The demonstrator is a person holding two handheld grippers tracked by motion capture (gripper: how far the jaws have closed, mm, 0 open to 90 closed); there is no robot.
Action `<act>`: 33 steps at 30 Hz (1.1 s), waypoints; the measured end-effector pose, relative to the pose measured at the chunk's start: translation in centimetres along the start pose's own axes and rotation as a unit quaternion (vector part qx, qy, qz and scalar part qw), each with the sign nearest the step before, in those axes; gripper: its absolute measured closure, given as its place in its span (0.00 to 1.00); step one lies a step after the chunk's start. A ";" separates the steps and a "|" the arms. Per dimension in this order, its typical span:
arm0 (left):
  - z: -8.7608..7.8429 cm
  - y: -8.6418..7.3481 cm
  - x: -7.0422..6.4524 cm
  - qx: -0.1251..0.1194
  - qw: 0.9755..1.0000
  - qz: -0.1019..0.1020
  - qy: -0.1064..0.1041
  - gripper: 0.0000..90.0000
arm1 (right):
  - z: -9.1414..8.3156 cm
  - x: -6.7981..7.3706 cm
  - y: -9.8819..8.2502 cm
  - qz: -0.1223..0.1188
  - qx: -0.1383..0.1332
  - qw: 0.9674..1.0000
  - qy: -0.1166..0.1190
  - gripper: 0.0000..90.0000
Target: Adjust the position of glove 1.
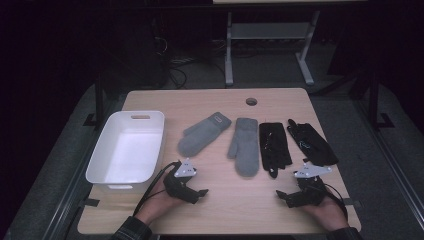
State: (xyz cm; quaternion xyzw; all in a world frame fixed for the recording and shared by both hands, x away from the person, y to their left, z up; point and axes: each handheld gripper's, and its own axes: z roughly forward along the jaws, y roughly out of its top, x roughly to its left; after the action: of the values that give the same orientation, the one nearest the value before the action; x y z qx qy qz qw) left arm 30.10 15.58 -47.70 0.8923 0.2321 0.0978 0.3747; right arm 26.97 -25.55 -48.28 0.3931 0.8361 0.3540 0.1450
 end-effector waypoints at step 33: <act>4.4 10.6 -0.4 -0.025 0.996 0.018 -0.080 0.99 | -0.1 0.1 -0.1 0.003 0.002 1.000 0.000 0.03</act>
State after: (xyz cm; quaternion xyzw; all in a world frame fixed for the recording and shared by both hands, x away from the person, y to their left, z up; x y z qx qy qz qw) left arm 34.86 6.14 -43.24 0.8918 0.1830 0.0382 0.4121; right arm 26.83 -25.57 -48.25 0.3958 0.8358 0.3528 0.1427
